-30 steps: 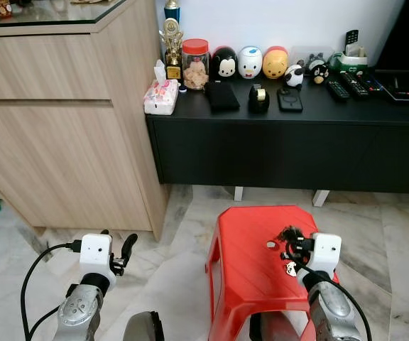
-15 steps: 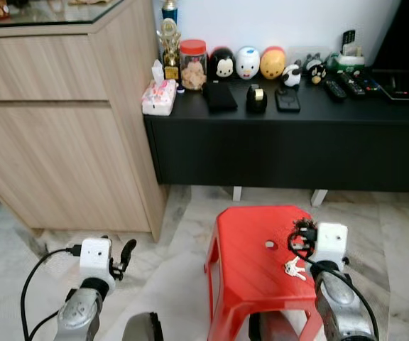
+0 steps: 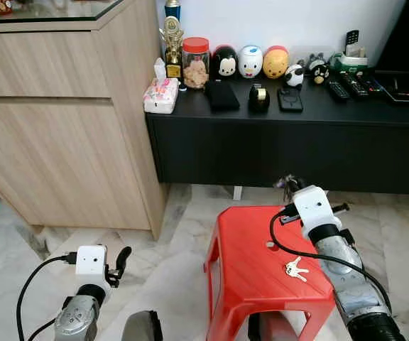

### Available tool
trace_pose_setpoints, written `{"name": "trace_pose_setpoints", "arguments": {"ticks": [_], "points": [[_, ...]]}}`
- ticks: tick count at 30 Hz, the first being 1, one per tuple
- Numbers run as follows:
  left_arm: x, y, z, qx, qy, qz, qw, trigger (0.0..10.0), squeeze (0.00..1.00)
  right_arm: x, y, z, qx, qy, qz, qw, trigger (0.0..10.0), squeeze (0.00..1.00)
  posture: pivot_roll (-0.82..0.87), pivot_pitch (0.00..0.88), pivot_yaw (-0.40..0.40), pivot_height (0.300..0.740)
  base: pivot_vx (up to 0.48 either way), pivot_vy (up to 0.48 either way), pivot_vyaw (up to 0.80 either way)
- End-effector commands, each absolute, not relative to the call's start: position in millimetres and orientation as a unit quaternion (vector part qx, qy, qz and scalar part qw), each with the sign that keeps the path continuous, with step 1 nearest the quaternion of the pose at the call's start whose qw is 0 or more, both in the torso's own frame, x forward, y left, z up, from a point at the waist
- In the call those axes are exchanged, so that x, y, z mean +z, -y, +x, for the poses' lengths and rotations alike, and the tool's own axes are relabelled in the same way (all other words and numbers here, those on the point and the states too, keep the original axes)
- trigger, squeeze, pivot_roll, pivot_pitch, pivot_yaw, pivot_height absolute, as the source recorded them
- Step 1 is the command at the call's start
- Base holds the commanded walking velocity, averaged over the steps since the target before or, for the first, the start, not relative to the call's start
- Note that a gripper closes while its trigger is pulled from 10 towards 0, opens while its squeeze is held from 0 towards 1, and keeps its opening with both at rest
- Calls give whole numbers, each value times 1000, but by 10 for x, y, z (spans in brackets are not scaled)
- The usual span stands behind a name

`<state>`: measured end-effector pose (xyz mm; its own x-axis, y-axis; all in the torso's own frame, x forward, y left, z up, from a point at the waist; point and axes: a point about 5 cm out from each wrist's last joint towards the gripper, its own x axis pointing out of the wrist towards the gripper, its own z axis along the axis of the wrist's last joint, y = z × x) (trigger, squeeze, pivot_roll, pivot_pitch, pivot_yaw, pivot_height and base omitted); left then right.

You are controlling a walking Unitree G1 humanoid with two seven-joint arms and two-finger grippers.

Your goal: Hang keys on a hook

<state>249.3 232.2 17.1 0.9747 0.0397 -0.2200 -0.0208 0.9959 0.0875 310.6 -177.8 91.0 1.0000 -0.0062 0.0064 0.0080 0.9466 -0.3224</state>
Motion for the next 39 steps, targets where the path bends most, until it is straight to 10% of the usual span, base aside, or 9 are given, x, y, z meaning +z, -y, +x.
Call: {"name": "trace_pose_setpoints", "arguments": {"ticks": [1, 39], "points": [[169, -2335, 2501, 19, -110, 41, 993, 10000, 0, 928, 1840, 3093, -35, -11, -108, 993, 10000, 0, 43, 0, -35, 586, 0, 0, 0], [140, -2359, 2455, 25, -106, 30, 994, 10000, 0, 977, 1540, 3102, -18, -13, -23, 999, 10000, 0, 48, 0, -28, 586, -227, 0, 0]]}}
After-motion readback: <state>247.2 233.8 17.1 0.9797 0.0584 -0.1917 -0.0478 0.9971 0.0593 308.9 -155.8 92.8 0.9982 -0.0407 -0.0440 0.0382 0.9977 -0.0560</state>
